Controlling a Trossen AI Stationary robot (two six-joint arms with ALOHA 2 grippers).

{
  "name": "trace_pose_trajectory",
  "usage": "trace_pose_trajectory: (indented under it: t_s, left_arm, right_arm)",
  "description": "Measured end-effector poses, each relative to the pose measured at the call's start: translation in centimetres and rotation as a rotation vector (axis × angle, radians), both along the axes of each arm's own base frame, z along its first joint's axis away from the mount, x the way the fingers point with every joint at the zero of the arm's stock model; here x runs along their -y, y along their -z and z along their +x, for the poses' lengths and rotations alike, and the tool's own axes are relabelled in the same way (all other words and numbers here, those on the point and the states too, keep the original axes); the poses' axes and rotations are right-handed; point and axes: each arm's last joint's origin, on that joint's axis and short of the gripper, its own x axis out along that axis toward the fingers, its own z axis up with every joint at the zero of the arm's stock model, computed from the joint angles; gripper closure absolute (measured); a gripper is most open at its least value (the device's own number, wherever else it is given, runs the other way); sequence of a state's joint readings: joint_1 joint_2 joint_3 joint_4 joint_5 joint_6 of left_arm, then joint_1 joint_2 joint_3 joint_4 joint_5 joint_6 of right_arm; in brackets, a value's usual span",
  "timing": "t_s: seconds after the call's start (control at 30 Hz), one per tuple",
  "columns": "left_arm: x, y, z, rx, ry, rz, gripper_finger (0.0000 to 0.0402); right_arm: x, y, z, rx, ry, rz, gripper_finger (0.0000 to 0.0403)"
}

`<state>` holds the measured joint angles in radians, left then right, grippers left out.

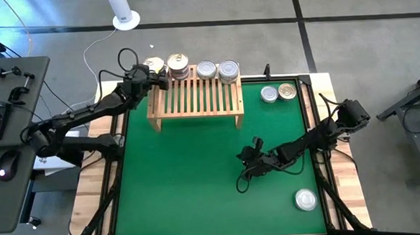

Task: Stack canned seafood by type on shelf
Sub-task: Stack the blue pink tuna can on top of the left blue pink tuna can on the shelf

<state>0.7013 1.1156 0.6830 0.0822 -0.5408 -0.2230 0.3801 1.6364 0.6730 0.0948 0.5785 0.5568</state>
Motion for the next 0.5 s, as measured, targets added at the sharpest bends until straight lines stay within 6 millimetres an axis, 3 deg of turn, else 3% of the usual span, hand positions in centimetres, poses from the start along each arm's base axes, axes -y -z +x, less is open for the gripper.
trace_pose_trajectory:
  t_s: [0.5]
  left_arm:
    - [0.02,0.08,0.20,-0.032,0.079,-0.004,0.0011]
  right_arm:
    - [-0.04,0.02,0.00,-0.003,-0.007,0.012,0.0402]
